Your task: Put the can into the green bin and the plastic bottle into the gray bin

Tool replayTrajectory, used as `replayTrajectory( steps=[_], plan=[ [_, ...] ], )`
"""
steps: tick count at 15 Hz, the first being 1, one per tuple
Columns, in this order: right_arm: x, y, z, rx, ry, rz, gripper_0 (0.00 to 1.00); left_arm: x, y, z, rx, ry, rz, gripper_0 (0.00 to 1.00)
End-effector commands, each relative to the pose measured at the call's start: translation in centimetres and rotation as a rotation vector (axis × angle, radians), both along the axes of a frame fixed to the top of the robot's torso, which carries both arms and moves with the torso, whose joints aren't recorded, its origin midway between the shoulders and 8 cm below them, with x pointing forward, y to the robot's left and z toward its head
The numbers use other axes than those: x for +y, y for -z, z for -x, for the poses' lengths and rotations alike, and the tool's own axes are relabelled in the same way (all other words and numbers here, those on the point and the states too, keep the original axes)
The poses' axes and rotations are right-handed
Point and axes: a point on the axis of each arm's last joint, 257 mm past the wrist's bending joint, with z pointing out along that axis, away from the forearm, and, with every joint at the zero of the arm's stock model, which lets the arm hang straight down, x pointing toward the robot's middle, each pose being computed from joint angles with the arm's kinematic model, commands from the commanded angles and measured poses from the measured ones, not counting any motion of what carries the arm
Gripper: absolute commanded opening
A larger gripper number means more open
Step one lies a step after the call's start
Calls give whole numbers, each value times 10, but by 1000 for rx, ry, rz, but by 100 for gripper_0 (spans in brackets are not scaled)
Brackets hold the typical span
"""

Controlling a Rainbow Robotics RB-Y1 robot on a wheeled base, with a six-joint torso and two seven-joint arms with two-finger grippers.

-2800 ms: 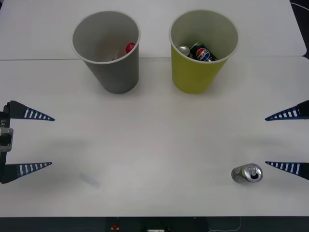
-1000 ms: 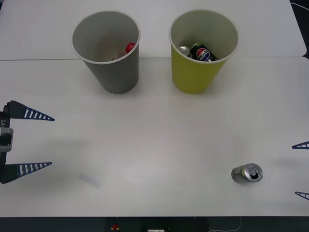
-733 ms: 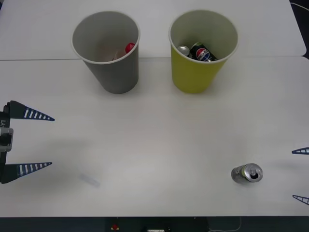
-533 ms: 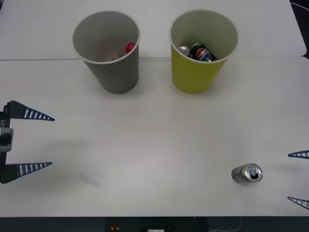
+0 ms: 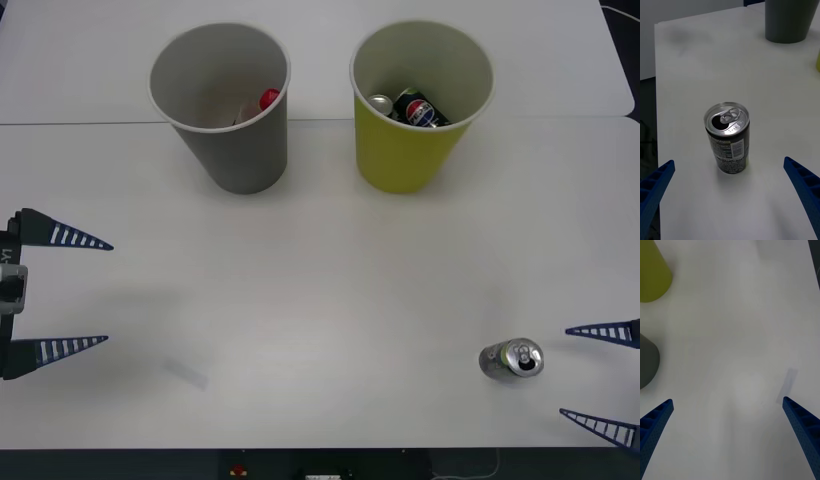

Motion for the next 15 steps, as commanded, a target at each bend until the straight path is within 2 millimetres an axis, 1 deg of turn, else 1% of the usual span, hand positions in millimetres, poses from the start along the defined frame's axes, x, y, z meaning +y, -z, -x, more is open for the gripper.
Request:
replayTrajectory(
  steps=[1, 4, 8, 11, 13, 15],
  plan=[
    [11, 11, -11, 0, 22, -24, 100, 0, 0, 0, 0, 0, 0, 100],
    [23, 19, -25, -12, 47, -30, 100, 0, 0, 0, 0, 0, 0, 100],
    [50, 33, -39, -10, 57, -45, 100, 0, 0, 0, 0, 0, 0, 100],
    [69, 39, -47, -9, 55, -58, 100, 0, 0, 0, 0, 0, 0, 100],
    [74, 39, -50, -11, 52, -63, 100, 0, 0, 0, 0, 0, 0, 100],
    [75, 39, -50, -13, 49, -63, 100, 0, 0, 0, 0, 0, 0, 100]
  ],
)
